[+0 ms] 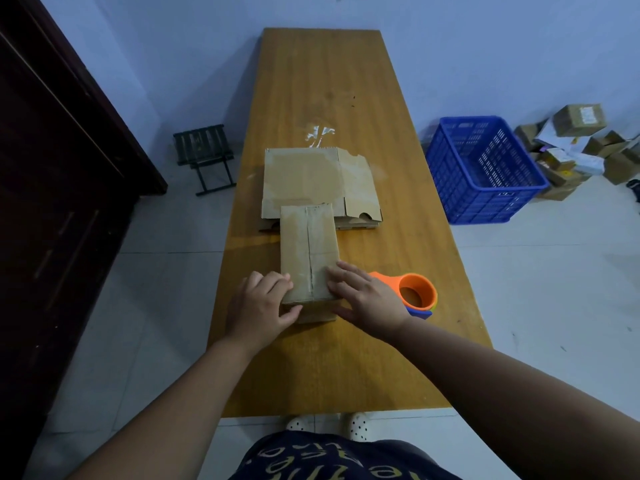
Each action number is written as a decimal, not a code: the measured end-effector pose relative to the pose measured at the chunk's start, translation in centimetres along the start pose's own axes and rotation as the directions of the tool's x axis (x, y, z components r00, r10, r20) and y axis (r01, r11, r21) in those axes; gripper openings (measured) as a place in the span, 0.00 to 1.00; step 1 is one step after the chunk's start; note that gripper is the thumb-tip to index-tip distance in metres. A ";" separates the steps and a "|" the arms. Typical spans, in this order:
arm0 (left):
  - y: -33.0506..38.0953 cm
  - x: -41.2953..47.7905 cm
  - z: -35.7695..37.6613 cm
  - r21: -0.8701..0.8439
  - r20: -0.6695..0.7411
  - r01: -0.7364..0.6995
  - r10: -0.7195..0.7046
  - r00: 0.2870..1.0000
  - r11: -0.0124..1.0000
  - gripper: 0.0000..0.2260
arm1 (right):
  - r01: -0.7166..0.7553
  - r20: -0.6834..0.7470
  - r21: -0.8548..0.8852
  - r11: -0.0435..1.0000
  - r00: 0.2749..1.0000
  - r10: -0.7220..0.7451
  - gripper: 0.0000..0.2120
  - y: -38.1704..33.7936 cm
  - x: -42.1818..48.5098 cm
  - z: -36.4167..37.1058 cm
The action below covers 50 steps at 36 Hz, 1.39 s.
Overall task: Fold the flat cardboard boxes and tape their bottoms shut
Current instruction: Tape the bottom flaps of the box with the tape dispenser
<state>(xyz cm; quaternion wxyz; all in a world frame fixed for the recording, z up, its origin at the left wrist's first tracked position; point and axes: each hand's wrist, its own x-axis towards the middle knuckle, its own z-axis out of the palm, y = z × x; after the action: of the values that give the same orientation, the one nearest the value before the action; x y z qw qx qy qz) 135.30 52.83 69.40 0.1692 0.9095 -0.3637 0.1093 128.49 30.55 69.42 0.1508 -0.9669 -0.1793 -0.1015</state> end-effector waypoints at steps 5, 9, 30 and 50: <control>1.3 1.3 0.4 0.022 0.039 0.031 -0.032 0.999 0.999 0.25 | -0.092 0.054 0.054 0.994 0.995 0.090 0.27 -1.0 0.9 0.4; 1.1 1.2 0.8 0.039 0.099 0.047 -0.051 0.994 0.998 0.32 | -0.082 0.012 0.029 0.996 0.997 0.082 0.31 -0.7 1.0 0.3; -0.2 2.3 0.0 -0.153 0.503 0.196 -0.094 0.859 0.969 0.31 | 0.033 0.035 0.006 0.999 0.999 -0.033 0.29 0.5 1.0 0.5; 0.1 3.3 -1.9 -0.107 0.632 0.218 -0.103 0.768 0.970 0.30 | -0.068 0.095 0.065 0.996 0.994 0.061 0.25 -0.2 0.8 0.3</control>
<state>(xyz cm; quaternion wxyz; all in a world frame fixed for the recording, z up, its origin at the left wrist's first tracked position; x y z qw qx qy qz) 137.45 51.47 72.22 0.1275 0.9038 -0.3280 -0.2438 129.17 31.10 69.42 0.1783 -0.9701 -0.1581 -0.0455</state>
